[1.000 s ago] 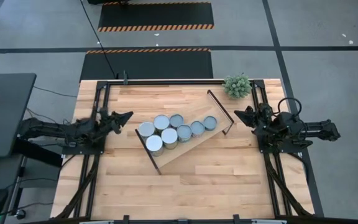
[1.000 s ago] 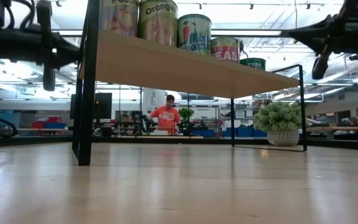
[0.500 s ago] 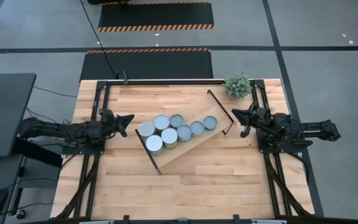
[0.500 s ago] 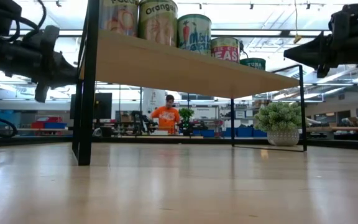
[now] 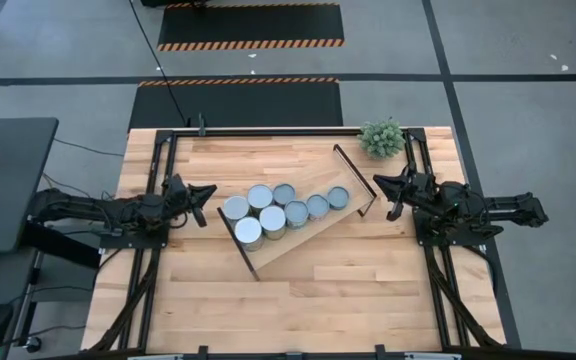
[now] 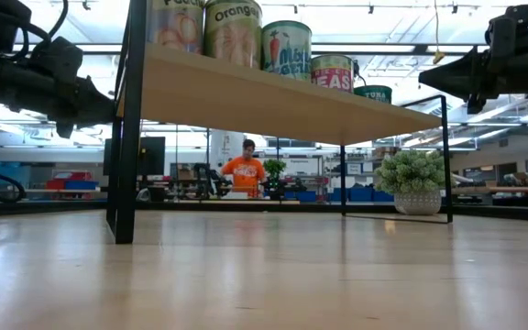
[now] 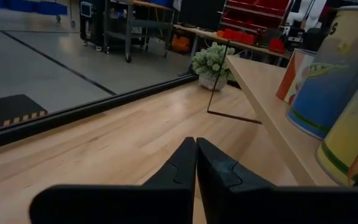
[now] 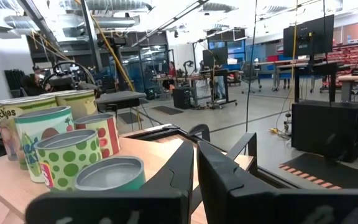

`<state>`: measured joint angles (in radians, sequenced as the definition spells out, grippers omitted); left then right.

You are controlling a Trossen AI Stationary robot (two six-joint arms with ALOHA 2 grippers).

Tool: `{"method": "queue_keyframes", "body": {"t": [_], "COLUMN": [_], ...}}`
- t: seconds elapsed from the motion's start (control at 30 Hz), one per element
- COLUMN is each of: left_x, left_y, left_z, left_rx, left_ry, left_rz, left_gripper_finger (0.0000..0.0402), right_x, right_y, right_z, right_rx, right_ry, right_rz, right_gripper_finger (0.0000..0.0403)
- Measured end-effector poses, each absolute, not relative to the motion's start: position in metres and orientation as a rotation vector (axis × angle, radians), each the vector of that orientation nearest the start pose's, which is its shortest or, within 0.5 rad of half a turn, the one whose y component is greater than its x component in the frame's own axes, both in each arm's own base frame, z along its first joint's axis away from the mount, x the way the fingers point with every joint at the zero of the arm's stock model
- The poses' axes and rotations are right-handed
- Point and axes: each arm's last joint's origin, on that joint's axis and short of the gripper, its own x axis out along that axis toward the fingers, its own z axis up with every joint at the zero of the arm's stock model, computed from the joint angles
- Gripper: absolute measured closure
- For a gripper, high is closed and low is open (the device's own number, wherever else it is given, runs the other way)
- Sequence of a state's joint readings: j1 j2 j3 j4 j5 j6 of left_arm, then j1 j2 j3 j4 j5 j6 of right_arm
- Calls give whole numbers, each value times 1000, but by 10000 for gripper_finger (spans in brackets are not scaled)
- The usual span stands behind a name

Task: Pick and place cans onto a shelf
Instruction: Return to Home Position

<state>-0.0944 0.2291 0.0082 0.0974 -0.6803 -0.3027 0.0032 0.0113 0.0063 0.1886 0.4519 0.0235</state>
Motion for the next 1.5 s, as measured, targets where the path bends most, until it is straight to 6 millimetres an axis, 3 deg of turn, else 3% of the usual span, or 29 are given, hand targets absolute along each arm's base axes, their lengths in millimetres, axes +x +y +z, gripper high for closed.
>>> {"method": "queue_keyframes", "body": {"t": [1.5], "left_x": [106], "left_y": [8], "left_z": [157], "left_rx": [-247], "left_ry": [25], "left_rz": [596], "left_gripper_finger": [379], "right_x": [94], "right_y": [-12], "right_z": [182], "right_rx": [65], "right_ry": [-186], "right_rz": [-445], "right_gripper_finger": [374]}}
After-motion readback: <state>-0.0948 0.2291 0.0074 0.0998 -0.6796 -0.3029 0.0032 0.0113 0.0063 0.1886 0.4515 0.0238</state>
